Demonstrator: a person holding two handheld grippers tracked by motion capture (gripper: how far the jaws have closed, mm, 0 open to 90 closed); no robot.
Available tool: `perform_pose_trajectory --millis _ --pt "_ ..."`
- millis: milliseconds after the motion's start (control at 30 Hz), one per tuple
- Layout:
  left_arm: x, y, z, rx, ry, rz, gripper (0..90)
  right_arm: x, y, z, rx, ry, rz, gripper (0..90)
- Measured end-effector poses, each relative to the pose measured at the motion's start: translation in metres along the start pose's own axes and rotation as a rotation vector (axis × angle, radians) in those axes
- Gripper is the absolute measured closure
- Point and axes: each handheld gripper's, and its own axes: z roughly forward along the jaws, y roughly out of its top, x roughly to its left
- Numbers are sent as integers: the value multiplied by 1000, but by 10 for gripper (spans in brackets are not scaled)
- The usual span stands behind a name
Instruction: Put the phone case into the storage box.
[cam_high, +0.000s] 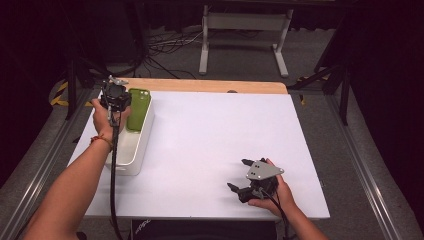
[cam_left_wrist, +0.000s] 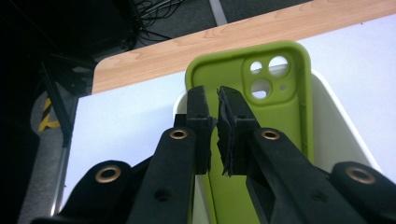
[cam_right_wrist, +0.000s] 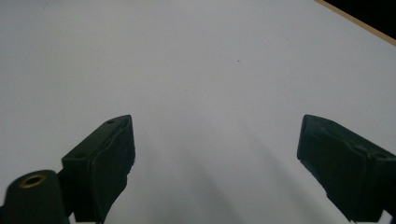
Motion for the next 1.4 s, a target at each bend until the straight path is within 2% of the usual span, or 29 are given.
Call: perform_pose_trajectory --millis 67,167,300,500,667,867,933,1133,1400 --pt "-2 2 1 10 -7 16 885 0 0 0 0 2 1 123" --pt "-5 4 0 11 -16 37 899 1 0 0 2 3 -5 125" --pt "-6 5 -4 0 -27 39 898 1 0 0 0 7 -5 126" --pt "-4 5 -11 -39 -40 18 885 1 1 -2 -3 3 -8 125" --pt "-4 6 -18 -63 -61 26 888 1 1 -2 -5 0 -9 125" --pt "-4 2 -33 -133 -97 46 885 1 2 -4 -25 -13 -7 125" --pt "-5 1 -38 -148 -92 60 886 0 3 -5 -29 -20 -7 125" --pt "-2 -1 -53 -231 -142 65 881 1 4 -7 -49 -44 -16 126" --pt "-1 -7 -62 -257 -166 74 883 1 5 -9 -55 -52 -23 130"
